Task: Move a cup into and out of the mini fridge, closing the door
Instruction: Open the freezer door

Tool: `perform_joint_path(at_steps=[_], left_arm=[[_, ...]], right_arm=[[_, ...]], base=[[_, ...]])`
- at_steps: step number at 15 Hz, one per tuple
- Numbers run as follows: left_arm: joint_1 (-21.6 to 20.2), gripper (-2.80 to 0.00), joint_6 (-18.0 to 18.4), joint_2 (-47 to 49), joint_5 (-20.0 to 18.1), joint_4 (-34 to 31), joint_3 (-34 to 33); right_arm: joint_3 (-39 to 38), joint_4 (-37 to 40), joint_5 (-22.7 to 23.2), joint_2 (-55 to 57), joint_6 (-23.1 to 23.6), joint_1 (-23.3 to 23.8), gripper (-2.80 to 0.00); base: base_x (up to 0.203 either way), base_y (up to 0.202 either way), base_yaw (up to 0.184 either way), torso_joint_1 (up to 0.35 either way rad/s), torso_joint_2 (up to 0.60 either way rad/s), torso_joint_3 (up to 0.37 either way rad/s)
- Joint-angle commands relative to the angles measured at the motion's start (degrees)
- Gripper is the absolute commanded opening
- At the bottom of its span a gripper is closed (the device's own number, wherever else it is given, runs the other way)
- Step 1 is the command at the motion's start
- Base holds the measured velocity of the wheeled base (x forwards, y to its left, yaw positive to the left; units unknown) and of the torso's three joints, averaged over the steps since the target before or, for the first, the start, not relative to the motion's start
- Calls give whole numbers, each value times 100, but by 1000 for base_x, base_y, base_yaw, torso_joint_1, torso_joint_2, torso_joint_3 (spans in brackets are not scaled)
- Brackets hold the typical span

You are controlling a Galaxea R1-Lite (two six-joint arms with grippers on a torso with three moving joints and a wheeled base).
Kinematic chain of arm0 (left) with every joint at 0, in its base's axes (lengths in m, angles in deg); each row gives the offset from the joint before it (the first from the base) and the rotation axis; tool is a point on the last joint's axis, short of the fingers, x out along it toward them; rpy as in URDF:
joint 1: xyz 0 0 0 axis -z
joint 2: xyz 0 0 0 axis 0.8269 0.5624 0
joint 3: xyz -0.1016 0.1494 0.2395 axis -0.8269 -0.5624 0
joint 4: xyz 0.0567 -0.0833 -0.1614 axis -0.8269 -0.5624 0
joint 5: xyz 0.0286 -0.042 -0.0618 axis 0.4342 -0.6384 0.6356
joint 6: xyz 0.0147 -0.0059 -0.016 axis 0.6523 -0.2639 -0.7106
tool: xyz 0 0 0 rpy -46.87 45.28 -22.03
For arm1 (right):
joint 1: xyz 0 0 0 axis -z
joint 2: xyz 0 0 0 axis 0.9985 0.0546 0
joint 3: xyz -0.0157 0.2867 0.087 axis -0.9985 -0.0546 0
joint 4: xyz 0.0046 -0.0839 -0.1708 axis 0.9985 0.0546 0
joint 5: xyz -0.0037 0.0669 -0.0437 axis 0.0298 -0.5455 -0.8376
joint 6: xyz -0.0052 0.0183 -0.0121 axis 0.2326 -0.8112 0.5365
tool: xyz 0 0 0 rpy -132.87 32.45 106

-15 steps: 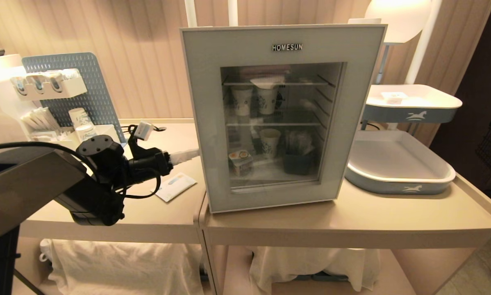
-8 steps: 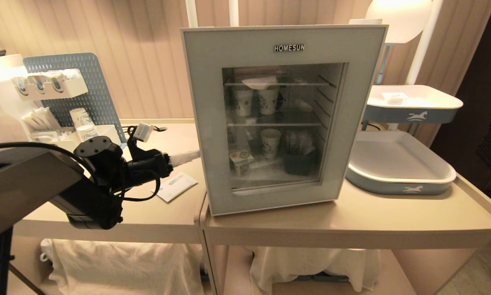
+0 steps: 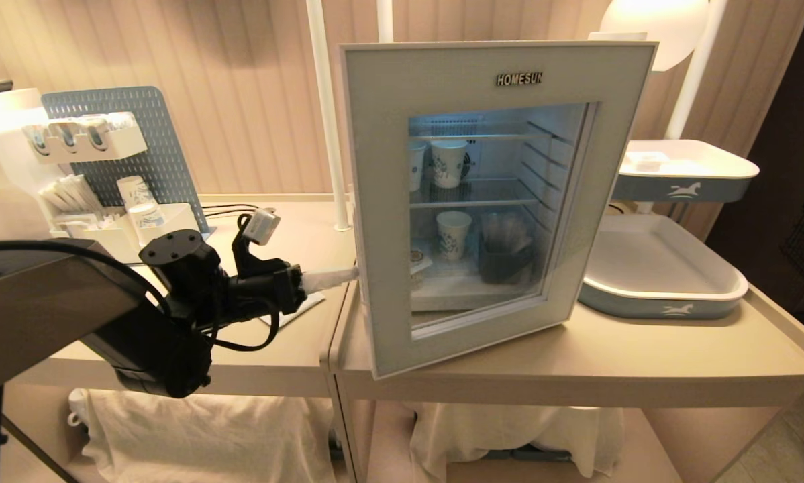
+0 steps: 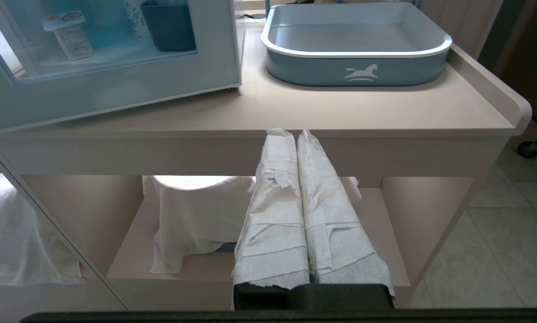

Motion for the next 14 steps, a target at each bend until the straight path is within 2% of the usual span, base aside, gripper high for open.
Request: perform_joint_path(at_steps=[1,3,6,8,12,14], left_arm=[[208,-280,103,-226,12,45,-227],[339,-280,247,-328,14,45,-358],[355,-280,257,-384,-21,45,-448],[364,-280,268,-508,-388,45,-610],[760,-280,283,-943,-508,45,-1023],[831,-280,282,-1155,-739,45,-1159]], right_arm=[[0,0,1,0,4,-2,-280],[0,0,1,0,4,-2,-280],[0,0,1,1,4,-2,-280],[0,0,1,4,4,-2,-280],[0,0,1,9,4,-2,-280],[8,0,1,9,4,-2,-280]], base=[[0,0,0,0,0,0],[0,0,0,0,0,0],[0,0,0,0,0,0],[0,0,0,0,0,0],[0,0,0,0,0,0],[0,0,0,0,0,0]])
